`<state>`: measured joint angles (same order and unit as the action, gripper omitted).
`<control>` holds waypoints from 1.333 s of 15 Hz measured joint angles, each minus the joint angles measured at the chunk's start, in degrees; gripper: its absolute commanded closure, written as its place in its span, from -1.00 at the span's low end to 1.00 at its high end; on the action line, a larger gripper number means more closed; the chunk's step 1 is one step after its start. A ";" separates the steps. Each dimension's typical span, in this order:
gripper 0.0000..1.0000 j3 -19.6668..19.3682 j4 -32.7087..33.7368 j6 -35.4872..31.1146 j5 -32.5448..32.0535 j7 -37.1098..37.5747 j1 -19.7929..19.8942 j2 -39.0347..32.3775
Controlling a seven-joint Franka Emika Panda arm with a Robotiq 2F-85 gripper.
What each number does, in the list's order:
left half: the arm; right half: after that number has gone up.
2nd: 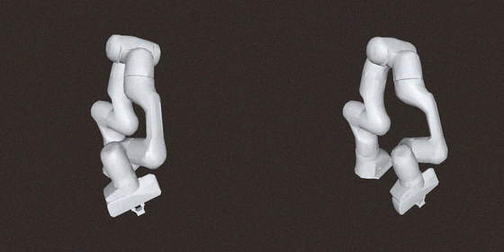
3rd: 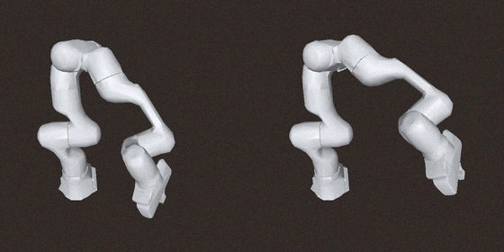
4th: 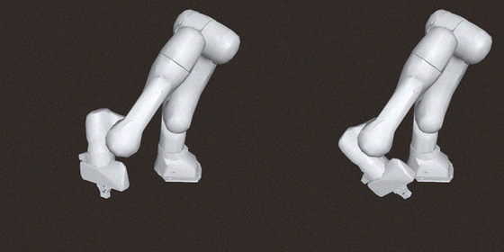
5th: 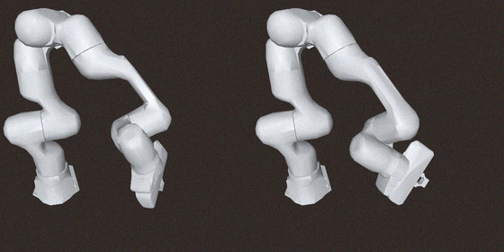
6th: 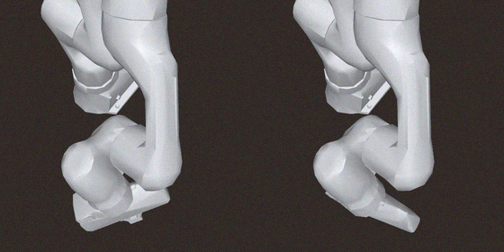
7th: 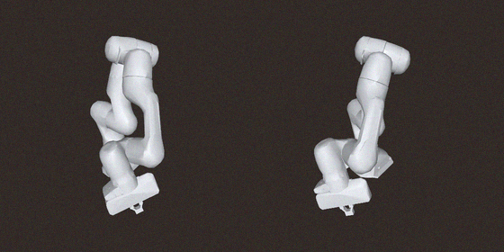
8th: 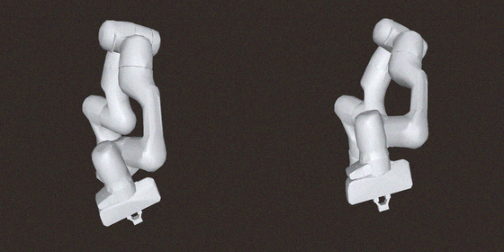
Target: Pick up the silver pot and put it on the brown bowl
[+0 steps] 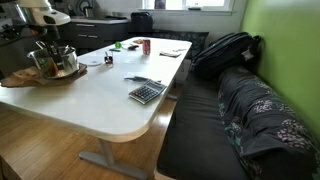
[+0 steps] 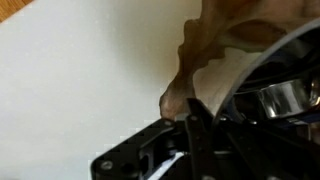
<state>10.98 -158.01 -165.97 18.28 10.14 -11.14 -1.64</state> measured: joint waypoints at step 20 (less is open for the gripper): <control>-1.00 3.48 5.77 -1.26 8.55 -9.29 -0.38 3.23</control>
<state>14.46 -152.24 -167.23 26.84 0.85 -11.52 1.59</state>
